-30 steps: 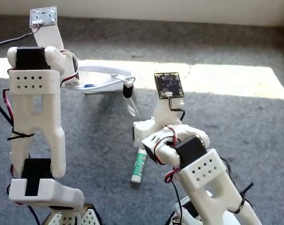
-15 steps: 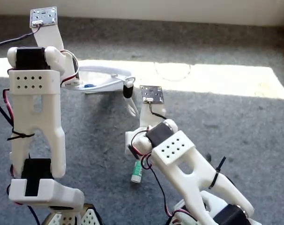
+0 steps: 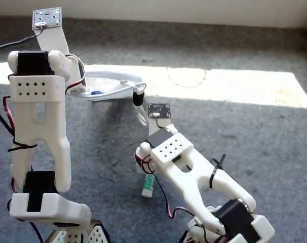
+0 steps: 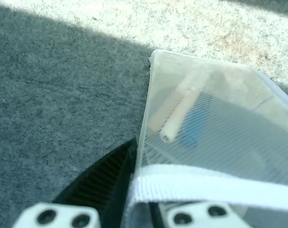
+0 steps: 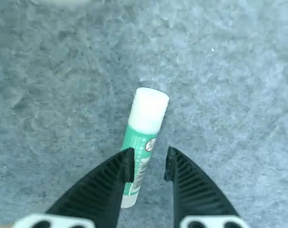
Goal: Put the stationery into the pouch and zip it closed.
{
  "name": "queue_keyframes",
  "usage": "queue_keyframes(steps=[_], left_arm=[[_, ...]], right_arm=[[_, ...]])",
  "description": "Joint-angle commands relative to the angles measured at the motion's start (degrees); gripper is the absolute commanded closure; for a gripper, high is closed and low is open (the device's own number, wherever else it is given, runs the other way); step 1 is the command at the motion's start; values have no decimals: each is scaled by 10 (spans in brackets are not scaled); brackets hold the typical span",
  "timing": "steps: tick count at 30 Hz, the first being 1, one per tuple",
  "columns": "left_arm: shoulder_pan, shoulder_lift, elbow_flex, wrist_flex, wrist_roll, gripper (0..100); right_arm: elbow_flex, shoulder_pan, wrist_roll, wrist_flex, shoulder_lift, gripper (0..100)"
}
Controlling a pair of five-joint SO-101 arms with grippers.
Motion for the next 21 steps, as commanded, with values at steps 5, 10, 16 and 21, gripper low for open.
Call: queue_keyframes(steps=[5, 10, 16, 21], left_arm=[[-9, 1, 19, -5, -6, 993], [-8, 0, 28, -18, -6, 993], [-8, 0, 28, -18, -6, 993], [-8, 0, 28, -18, -6, 993]], right_arm=[[-9, 28, -4, -10, 53, 896], [-9, 33, -4, -56, 66, 896], [-5, 33, -4, -106, 71, 896], [-5, 36, -4, -131, 71, 896]])
